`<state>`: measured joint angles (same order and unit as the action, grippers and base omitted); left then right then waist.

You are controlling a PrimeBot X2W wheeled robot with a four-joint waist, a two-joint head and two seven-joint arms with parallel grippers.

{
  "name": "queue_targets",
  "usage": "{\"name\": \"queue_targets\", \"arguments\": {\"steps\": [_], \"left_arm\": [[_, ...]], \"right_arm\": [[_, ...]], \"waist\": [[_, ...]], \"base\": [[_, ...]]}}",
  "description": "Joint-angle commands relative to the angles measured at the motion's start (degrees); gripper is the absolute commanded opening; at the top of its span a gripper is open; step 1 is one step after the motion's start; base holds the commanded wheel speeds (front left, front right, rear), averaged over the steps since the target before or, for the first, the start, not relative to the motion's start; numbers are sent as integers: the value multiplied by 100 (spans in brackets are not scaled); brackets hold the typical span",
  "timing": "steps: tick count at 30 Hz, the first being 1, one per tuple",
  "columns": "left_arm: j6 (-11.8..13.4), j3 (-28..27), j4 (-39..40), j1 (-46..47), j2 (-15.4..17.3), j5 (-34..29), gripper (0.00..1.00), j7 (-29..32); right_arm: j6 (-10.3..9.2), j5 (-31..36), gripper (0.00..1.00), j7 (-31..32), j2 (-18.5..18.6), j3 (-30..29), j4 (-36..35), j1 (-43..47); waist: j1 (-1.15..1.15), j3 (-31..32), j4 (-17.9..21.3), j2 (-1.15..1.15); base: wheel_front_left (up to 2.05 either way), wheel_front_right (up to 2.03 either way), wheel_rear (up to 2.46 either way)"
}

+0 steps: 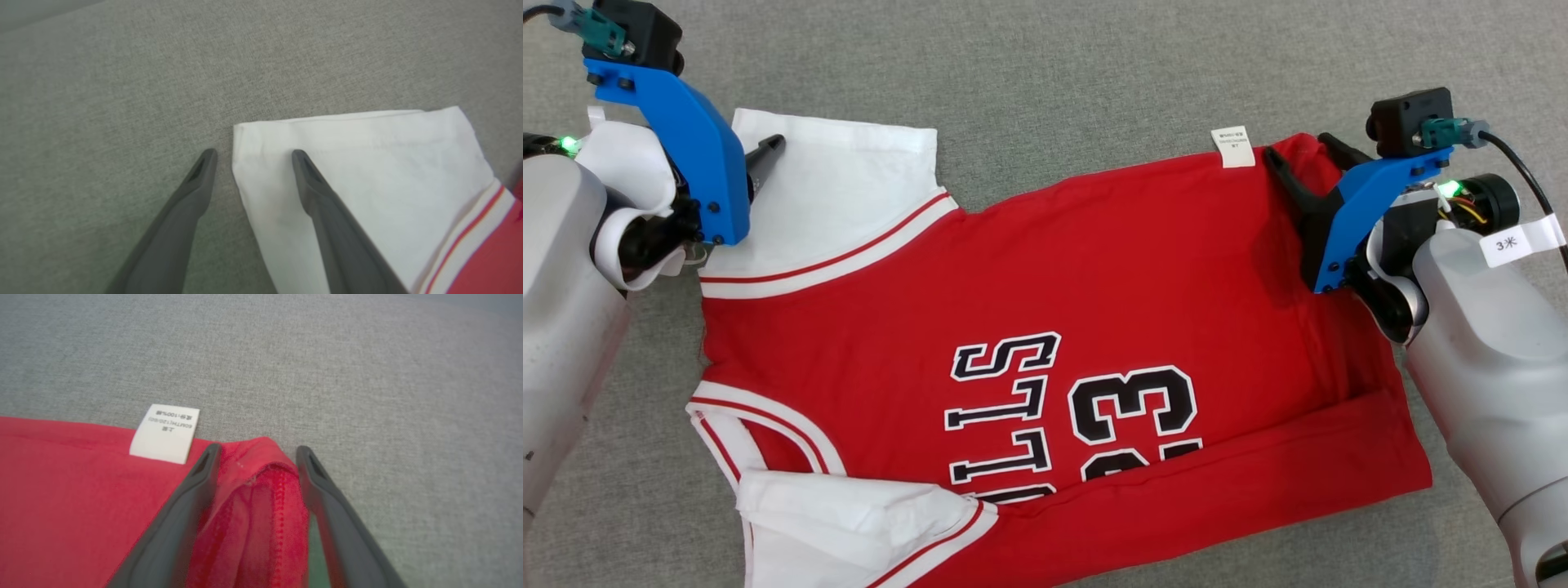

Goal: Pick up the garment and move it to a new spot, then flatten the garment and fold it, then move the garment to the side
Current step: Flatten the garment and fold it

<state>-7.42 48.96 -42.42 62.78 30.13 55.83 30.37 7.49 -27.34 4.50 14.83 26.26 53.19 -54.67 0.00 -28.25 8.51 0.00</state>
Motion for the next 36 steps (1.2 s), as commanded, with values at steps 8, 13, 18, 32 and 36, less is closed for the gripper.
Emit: {"name": "queue_targets", "arguments": {"steps": [8, 13, 18, 32, 36], "left_arm": [[-9, 224, -194, 177, 31, 285, 0, 35], [-8, 316, -336, 251, 67, 192, 0, -370], [-8, 434, -391, 244, 69, 273, 0, -556], [-8, 831, -54, -65, 118, 682, 0, -689], [-8, 979, 174, -205, 161, 883, 0, -594]], "right_arm": [[0, -368, 0, 97, 173, 498, -153, 126], [0, -522, 0, -329, 244, 464, -129, 112], [-2, -517, 0, -805, 245, 241, 180, 71], [-1, -606, 0, -1257, 172, 161, 802, 340], [-1, -672, 0, -1327, 189, 213, 890, 485]], "waist": [[0, 45, 74, 0], [0, 195, 36, 0], [0, 326, -71, 0], [0, 956, -354, 0], [0, 1210, -435, 0]], "base": [[0, 0, 0], [0, 0, 0], [0, 0, 0], [0, 0, 0], [0, 0, 0]]}}
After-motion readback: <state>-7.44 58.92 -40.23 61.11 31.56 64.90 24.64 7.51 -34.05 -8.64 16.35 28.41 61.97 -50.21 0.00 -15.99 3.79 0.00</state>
